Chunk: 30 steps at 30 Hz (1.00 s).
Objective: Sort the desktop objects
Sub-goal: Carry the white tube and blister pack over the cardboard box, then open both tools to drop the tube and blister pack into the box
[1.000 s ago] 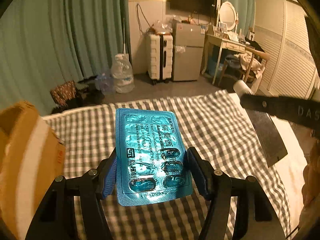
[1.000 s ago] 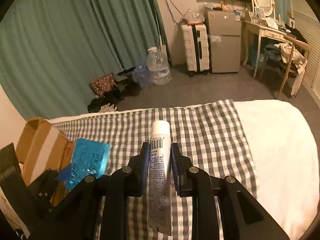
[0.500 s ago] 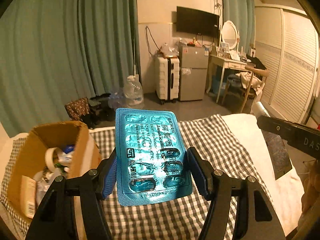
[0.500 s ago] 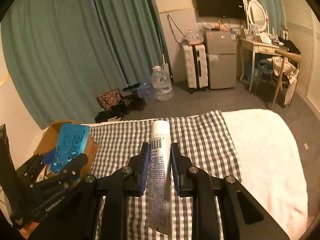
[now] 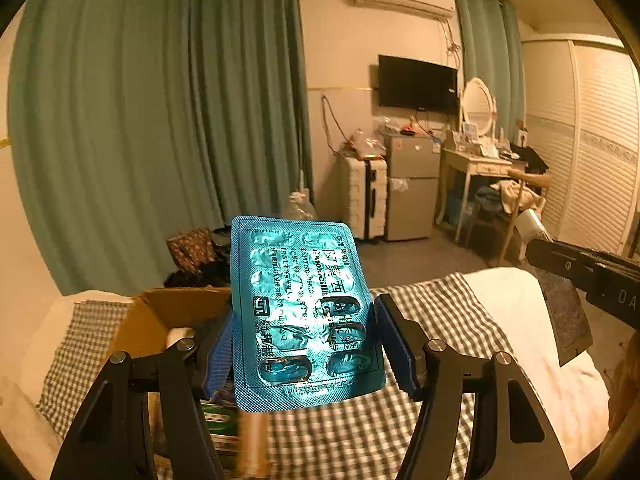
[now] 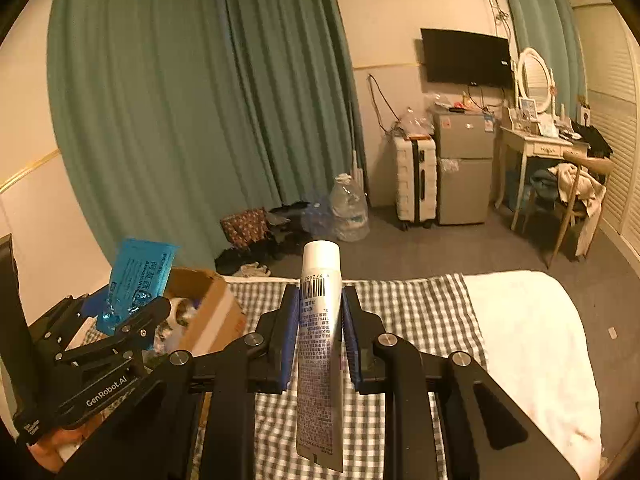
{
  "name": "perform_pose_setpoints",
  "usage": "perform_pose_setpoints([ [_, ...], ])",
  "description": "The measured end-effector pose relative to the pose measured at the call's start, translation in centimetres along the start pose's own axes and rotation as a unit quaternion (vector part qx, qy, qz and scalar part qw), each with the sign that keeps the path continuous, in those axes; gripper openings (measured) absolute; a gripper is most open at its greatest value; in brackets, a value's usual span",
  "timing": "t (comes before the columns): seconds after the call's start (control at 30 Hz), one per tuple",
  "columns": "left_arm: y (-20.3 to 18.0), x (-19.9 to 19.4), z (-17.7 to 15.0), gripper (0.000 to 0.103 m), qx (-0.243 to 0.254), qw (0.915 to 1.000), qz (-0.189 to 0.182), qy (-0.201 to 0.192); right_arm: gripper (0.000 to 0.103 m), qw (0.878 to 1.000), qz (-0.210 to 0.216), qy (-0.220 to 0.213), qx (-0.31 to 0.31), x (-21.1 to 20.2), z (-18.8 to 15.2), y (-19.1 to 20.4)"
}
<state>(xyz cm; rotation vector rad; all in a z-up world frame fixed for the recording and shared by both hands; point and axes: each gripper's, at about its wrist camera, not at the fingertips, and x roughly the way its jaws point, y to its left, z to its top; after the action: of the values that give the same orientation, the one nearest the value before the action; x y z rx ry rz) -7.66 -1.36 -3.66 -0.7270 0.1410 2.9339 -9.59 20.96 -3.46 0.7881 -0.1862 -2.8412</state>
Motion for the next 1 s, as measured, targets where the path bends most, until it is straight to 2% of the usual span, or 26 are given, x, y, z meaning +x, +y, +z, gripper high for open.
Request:
perform_pose_setpoints([
  [0.2,4.6,-1.6,-0.1,0.066,-0.001,0.9996,0.027,-0.002,0.021,1.0,0.021,-0.003,-0.013,0.1,0.6,3.8],
  [0.53,12.5,-0.6,-0.1,0.066,-0.02,0.9968,0.076,0.011,0.021,0.996,0.07,0.007,-0.047,3.2,0.6,12.0],
  [0.77,15.5,1.5,-1.4,0.067,-0.028,0.995,0.088,0.037,0.021,0.992,0.098,0.028,-0.072,6.5,0.1,16.9],
  [1.0,18.0,4.1,-4.0,0.067,-0.041,0.9927,0.088,0.071,0.021,0.989,0.113,0.056,-0.08,10.6,-1.2,20.0],
])
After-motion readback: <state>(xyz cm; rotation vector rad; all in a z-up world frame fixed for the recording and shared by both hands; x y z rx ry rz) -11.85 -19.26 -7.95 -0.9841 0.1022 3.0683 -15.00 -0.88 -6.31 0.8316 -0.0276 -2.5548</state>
